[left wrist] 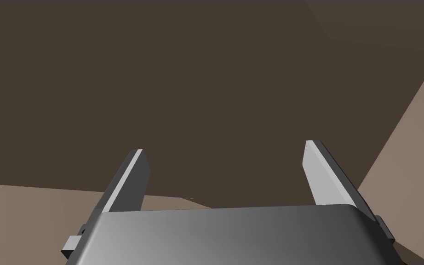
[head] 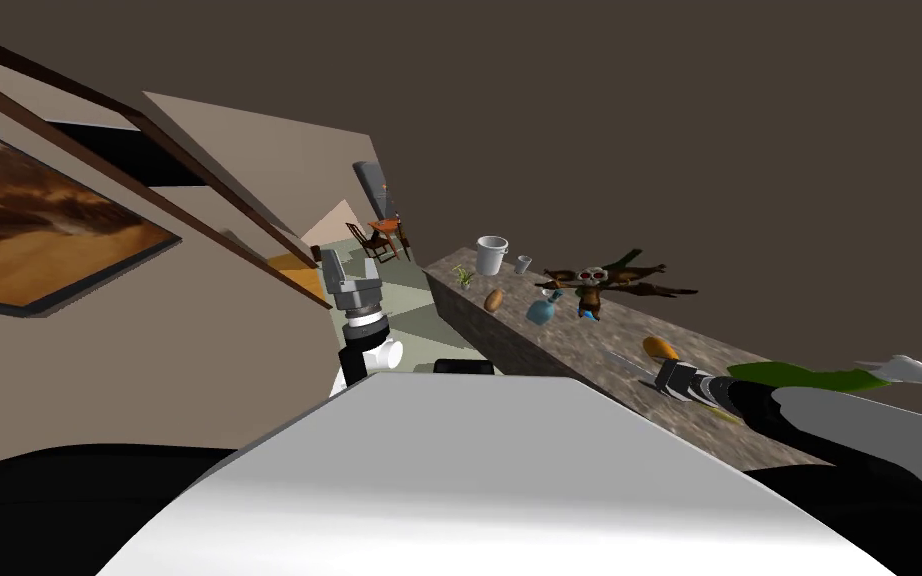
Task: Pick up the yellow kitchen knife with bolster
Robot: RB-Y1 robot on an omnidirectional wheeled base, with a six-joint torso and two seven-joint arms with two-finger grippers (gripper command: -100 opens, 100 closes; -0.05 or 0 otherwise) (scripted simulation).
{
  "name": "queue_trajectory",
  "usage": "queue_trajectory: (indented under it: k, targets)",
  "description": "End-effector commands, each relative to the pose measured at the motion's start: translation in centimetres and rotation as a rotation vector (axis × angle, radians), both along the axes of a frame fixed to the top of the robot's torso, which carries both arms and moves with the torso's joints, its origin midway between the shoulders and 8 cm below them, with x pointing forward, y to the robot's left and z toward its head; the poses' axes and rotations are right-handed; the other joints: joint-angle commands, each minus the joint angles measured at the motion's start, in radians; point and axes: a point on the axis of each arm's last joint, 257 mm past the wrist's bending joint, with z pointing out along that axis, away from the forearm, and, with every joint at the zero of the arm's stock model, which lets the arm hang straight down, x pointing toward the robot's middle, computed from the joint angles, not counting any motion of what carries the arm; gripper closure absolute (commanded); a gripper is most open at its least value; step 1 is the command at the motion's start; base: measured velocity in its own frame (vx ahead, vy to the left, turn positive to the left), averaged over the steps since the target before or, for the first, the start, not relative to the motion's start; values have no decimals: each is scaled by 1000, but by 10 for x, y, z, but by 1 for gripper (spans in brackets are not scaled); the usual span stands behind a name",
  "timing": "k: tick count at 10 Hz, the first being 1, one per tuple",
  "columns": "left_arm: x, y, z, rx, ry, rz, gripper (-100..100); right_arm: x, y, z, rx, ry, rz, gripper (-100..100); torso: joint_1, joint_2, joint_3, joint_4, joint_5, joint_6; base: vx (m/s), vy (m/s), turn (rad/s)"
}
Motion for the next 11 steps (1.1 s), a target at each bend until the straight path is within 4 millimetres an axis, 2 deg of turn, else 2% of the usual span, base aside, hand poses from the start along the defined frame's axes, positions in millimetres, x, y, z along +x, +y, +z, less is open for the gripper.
queue_trajectory:
  k: [1,2,3,7,8,9,11]
  targets:
    - [0,0,0,0,0,0,0,-6,-3,-6,-1,-1,-28,-100,0,0,0,0,0,0,-65,-29,162]
    - [0,0,0,0,0,0,0,-3,-1,-3,-1,-1,-17,-100,0,0,0,0,0,1,-25,-13,19]
    - [0,0,0,0,0,0,0,-4,-2,-3,-1,-2,-20,100,1,-2,-1,0,0,1,0,0,0]
    - [0,0,0,0,0,0,0,-4,-1,-4,0,1,-19,100,2,-4,-2,0,1,1,0,0,0]
    - [0,0,0,0,0,0,0,-4,-1,-4,0,1,-18,0,2,-4,-2,0,1,1,0,0,0]
    - [0,0,0,0,0,0,0,4,1,1,-1,-2,6,100,2,-4,-2,0,1,1,45,17,-315]
    - [0,0,0,0,0,0,0,20,7,12,-1,-4,65,100,5,-6,-3,-1,1,3,82,40,-299]
